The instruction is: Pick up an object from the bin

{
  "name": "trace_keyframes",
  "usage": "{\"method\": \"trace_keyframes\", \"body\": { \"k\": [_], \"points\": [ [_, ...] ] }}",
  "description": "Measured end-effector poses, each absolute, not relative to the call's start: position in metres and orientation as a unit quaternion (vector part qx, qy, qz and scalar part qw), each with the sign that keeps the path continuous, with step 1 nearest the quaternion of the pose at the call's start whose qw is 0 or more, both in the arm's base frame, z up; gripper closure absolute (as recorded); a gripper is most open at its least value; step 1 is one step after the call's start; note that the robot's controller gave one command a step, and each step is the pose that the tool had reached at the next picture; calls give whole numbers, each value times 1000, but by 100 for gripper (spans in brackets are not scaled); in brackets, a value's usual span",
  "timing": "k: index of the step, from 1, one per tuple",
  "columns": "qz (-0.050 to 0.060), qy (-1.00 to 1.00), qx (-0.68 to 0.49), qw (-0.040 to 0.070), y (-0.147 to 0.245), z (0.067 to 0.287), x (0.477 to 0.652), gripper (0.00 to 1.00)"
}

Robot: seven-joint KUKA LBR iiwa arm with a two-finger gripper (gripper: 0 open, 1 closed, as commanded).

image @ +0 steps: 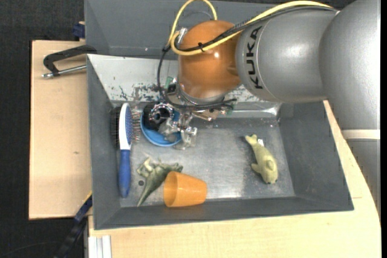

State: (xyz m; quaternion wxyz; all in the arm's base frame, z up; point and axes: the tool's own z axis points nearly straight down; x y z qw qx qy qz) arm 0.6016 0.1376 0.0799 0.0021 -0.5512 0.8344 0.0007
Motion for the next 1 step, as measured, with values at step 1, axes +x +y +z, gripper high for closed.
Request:
{"method": "trace_keyframes", "body": {
  "k": [1],
  "points": [
    [-2, 830, -557, 8, 152, 254, 580, 100]
  ]
}}
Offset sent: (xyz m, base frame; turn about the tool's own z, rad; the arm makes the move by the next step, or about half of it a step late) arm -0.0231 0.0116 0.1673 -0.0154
